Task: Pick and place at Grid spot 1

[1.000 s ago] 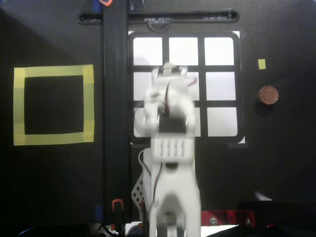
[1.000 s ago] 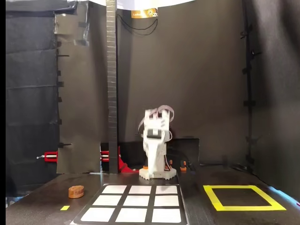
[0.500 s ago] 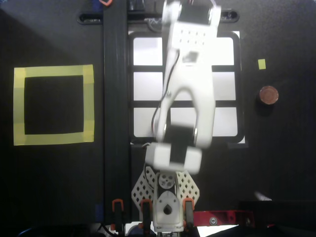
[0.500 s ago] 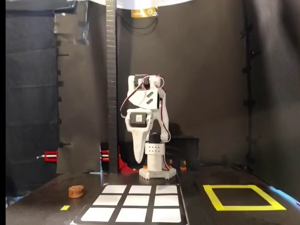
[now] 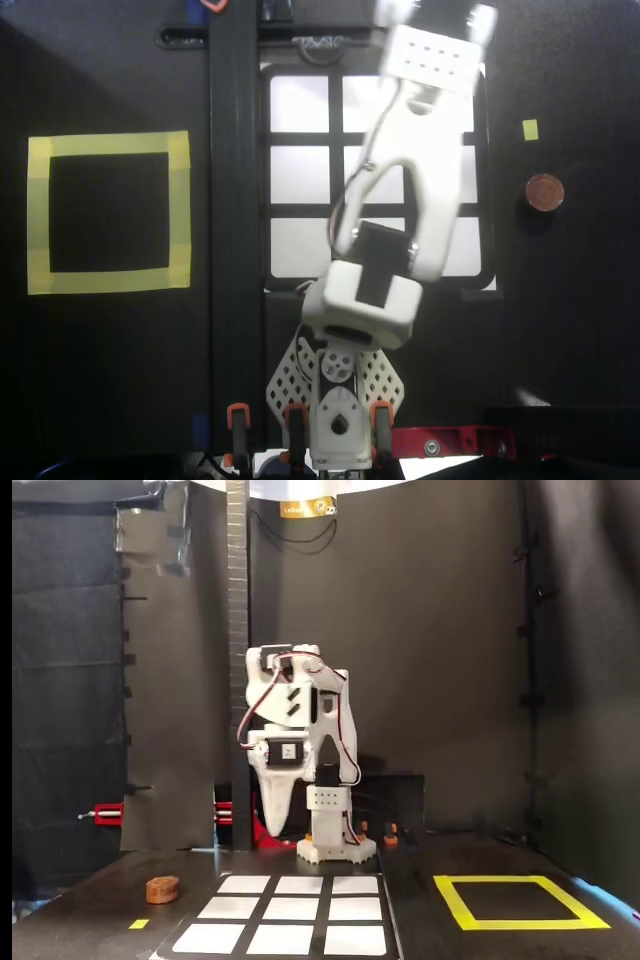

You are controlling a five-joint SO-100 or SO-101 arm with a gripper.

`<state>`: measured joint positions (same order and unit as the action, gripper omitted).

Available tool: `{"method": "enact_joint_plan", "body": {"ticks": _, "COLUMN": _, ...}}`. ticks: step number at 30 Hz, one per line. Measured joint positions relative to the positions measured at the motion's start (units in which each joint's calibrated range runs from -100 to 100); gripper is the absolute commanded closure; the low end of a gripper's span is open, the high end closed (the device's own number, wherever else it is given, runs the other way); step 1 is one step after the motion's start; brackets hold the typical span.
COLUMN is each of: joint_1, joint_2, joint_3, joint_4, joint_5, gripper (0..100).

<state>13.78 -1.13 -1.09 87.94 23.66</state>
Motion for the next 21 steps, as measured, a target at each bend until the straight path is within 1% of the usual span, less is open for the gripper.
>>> {"method": "enact_joint_plan", "body": {"ticks": 4, "joint_1": 6.97, "joint_2": 0.35, "joint_3": 0.00, "joint_4": -0.57, "joint_5": 12.21, "gripper": 100}}
{"method": "enact_joint_plan", "body": {"ticks": 5, "joint_1": 10.17, "joint_2": 0.52, "joint_3": 0.00, "joint_4": -0.57, "joint_5": 17.00, "gripper": 100}}
{"method": "enact_joint_plan", "body": {"ticks": 6, "joint_1": 11.16, "joint_2": 1.31, "joint_3": 0.00, "joint_4": -0.57, "joint_5": 18.46, "gripper": 100}}
{"method": "enact_joint_plan", "body": {"ticks": 8, "joint_1": 16.90, "joint_2": 2.87, "joint_3": 0.00, "joint_4": -0.82, "joint_5": 26.03, "gripper": 100}}
{"method": "enact_joint_plan", "body": {"ticks": 10, "joint_1": 20.34, "joint_2": 3.92, "joint_3": -0.18, "joint_4": -0.98, "joint_5": 30.72, "gripper": 100}}
{"method": "enact_joint_plan", "body": {"ticks": 15, "joint_1": 27.97, "joint_2": 5.05, "joint_3": -0.18, "joint_4": -2.87, "joint_5": 38.10, "gripper": 100}}
{"method": "enact_joint_plan", "body": {"ticks": 21, "joint_1": 33.63, "joint_2": 7.66, "joint_3": -1.46, "joint_4": -8.21, "joint_5": 42.00, "gripper": 100}}
